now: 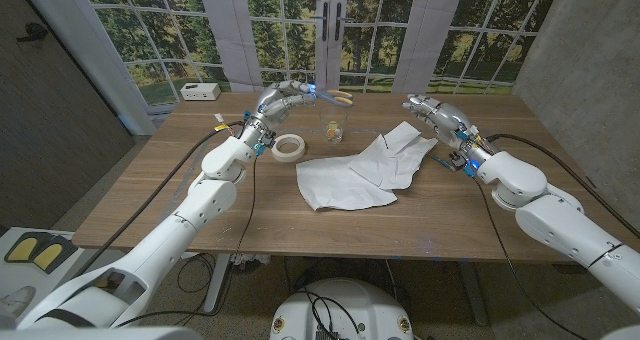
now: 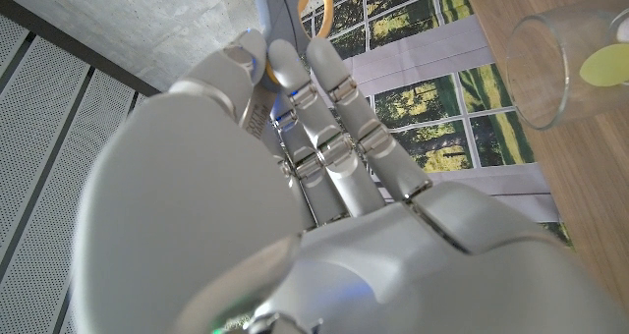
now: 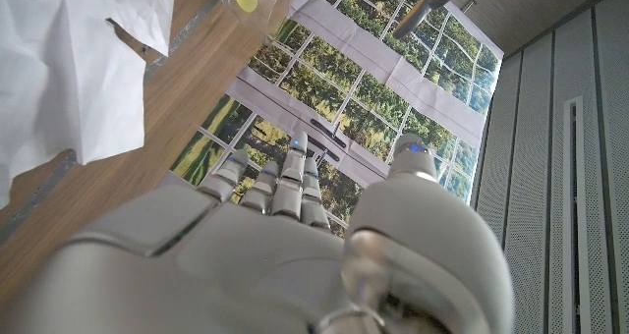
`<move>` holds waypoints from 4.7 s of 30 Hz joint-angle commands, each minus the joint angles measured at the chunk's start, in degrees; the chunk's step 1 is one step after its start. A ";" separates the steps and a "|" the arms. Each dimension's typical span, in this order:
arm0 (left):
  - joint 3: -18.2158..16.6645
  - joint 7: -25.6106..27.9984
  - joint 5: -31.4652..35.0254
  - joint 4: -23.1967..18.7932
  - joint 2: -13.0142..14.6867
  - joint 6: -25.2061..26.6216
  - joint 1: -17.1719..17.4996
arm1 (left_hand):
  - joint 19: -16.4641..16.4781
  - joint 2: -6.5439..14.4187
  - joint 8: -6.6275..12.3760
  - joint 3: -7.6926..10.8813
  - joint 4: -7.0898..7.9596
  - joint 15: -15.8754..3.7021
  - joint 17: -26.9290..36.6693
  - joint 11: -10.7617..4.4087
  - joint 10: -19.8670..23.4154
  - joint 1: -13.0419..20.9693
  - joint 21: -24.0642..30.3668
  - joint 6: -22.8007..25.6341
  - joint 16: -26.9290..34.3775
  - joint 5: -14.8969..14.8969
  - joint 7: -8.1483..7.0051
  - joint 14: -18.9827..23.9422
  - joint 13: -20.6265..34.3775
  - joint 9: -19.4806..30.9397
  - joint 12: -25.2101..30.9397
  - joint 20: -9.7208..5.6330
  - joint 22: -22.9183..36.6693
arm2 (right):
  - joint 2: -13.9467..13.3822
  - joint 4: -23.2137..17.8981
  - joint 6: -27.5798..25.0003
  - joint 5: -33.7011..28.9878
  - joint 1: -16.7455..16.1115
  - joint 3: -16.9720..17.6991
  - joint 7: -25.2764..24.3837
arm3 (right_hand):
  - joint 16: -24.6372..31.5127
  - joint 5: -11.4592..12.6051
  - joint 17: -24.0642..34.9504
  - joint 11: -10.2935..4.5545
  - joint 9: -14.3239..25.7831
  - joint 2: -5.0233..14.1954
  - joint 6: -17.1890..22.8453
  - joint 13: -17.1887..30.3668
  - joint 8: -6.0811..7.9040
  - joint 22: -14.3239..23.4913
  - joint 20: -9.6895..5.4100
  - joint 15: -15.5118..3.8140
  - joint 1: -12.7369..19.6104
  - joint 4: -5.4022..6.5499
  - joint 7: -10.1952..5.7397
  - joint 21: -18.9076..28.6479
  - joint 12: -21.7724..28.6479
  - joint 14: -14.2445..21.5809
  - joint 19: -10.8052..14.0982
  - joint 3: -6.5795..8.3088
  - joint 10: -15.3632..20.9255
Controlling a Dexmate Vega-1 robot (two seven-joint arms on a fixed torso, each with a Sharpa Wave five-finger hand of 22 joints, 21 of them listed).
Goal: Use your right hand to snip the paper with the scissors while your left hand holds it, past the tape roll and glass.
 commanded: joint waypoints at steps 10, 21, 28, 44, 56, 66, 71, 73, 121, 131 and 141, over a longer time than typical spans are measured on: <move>0.33 -2.33 -0.82 -0.33 0.84 0.98 0.89 | -0.38 0.71 -0.48 0.77 0.34 0.18 0.07 -1.53 2.27 0.37 0.63 0.62 0.29 0.26 -0.01 0.14 11.30 0.20 0.45 -0.77 0.10 | -4.67 -6.40 -6.10 -3.30 3.22 -0.74 0.54 | -0.14 -0.88 0.25 2.28 1.03 -0.24 8.48 0.18 2.87 0.17 0.56 2.52 2.31 0.41 -3.96 -0.02 -1.95 0.81 1.19 1.73 -4.37; 0.68 -2.87 -0.57 0.26 0.47 0.92 0.25 | -0.81 0.44 -0.77 0.86 0.24 0.14 0.05 -1.50 2.04 0.36 0.75 0.61 0.21 0.33 -0.26 -0.09 11.48 0.24 0.31 -0.61 0.02 | -7.09 -9.60 -9.86 -3.88 3.78 -0.15 0.43 | -0.82 -1.44 0.09 4.44 1.31 -0.61 10.88 -0.08 3.05 0.16 2.12 2.65 2.65 0.75 -3.15 -0.28 -4.34 -1.81 1.12 2.15 -9.47; 0.95 -2.78 0.27 0.24 0.60 0.83 -0.16 | -0.89 0.45 -0.89 0.91 0.25 0.15 0.06 -1.55 2.14 0.34 0.89 0.62 0.20 0.37 -0.23 -0.14 11.51 0.26 0.28 -0.57 0.03 | -8.93 -13.36 -14.24 -4.27 4.09 0.43 -0.73 | -1.02 -1.73 0.06 6.64 1.83 -0.84 12.64 -0.14 3.42 0.17 3.22 4.77 2.82 0.90 -1.34 -0.65 -6.39 -3.89 0.07 2.38 -14.80; 1.33 -4.46 0.20 1.27 0.07 -0.35 -0.67 | -1.09 0.46 -1.17 0.99 0.30 0.14 0.08 -1.54 2.32 0.25 1.27 0.73 0.20 0.42 -0.06 -0.20 11.53 0.32 0.17 -0.51 0.03 | -12.19 -18.19 -22.92 -4.85 6.67 0.55 -1.55 | -0.71 -1.76 0.01 7.83 2.36 -0.93 15.61 -0.16 4.49 0.19 6.17 6.24 4.36 0.26 1.42 -0.43 -6.22 -4.57 0.51 3.13 -15.29; 2.04 -5.61 0.73 2.99 -0.70 -1.07 -1.59 | -1.30 0.44 -1.43 1.02 0.31 0.15 0.10 -1.57 2.11 0.18 1.54 0.64 0.23 0.42 -0.30 -0.17 11.53 0.37 -0.06 -0.53 0.04 | -14.86 -22.57 -28.42 -4.35 6.74 1.66 -2.38 | -0.51 -1.75 -0.01 8.49 2.68 -0.94 17.75 -0.18 5.35 0.22 6.57 7.26 5.74 -0.28 2.03 -0.55 -5.97 -4.11 0.17 3.76 -15.00; 2.45 -5.26 1.14 3.37 -1.17 -0.97 -2.01 | -1.38 0.56 -1.61 1.03 0.40 0.18 0.13 -1.58 2.23 0.09 1.82 0.64 0.28 0.38 -0.25 -0.10 11.45 0.41 -0.17 -0.60 0.07 | -15.42 -23.08 -29.05 -4.98 8.02 0.88 -1.49 | -0.80 -1.75 -0.01 8.61 2.90 -1.06 18.18 -0.19 5.55 0.23 6.61 8.08 6.57 -0.55 2.40 -0.77 -6.01 -4.95 -0.49 4.08 -15.26; 2.55 -4.74 1.34 3.37 -1.45 -1.01 -1.96 | -1.42 0.58 -1.65 1.04 0.42 0.19 0.15 -1.59 2.20 0.06 1.94 0.73 0.32 0.36 -0.21 -0.03 11.49 0.42 -0.20 -0.62 0.08 | -15.52 -23.05 -29.25 -5.65 9.18 0.01 -0.85 | -0.90 -1.68 -0.01 8.54 3.02 -1.19 17.93 -0.19 5.48 0.23 6.61 8.12 7.14 -0.75 2.37 -0.95 -6.05 -5.41 -1.10 4.27 -15.48; 2.63 -4.74 1.44 3.34 -1.39 -0.91 -1.99 | -1.40 0.61 -1.68 1.05 0.41 0.20 0.16 -1.60 2.13 0.08 2.02 0.74 0.36 0.35 -0.35 0.03 11.51 0.43 -0.23 -0.67 0.09 | -15.39 -22.67 -29.05 -5.52 9.81 -0.41 -0.08 | -0.93 -1.66 -0.01 8.60 3.05 -1.22 17.89 -0.19 5.47 0.23 6.61 8.04 7.28 -0.79 2.47 -0.96 -6.04 -5.58 -1.17 4.32 -15.47; 4.18 -4.65 4.07 3.90 -1.74 -1.98 -2.77 | -2.33 0.64 -2.38 1.09 0.43 0.21 0.23 -1.73 2.20 -0.13 3.09 0.59 0.45 0.01 -0.31 0.02 11.99 0.65 -0.46 -0.77 0.07 | -13.58 -24.09 -36.21 -7.67 22.38 -9.92 7.80 | -0.82 -0.84 -0.07 9.86 4.06 -0.46 16.93 -0.25 5.27 0.22 6.57 10.00 17.26 -1.79 2.00 -1.07 -6.12 -8.39 -5.37 8.97 -17.34; 4.45 -5.17 4.02 4.34 -1.94 -2.39 -3.01 | -2.55 0.55 -2.45 1.12 0.41 0.20 0.23 -1.72 2.08 -0.20 3.24 0.78 0.43 0.00 -0.30 -0.03 11.98 0.64 -0.62 -0.61 0.04 | -13.14 -24.44 -38.01 -8.64 24.32 -11.50 8.78 | -0.75 -0.94 -0.06 10.09 4.14 -0.58 16.34 -0.27 4.99 0.23 6.58 10.08 18.07 -1.54 2.70 -0.94 -6.24 -8.50 -5.54 9.31 -17.81; 4.56 -5.54 3.84 4.65 -2.08 -2.43 -3.15 | -2.77 0.52 -2.56 1.19 0.38 0.18 0.24 -1.72 2.26 -0.21 3.46 0.95 0.41 0.02 -0.52 -0.09 12.17 0.64 -0.57 -0.59 0.03 | -13.28 -24.55 -40.94 -9.46 26.69 -13.05 10.58 | -0.77 -1.10 -0.03 9.71 4.23 -0.63 16.12 -0.27 4.85 0.23 6.62 10.20 18.68 -1.21 2.62 -0.93 -6.54 -8.91 -5.94 9.57 -18.95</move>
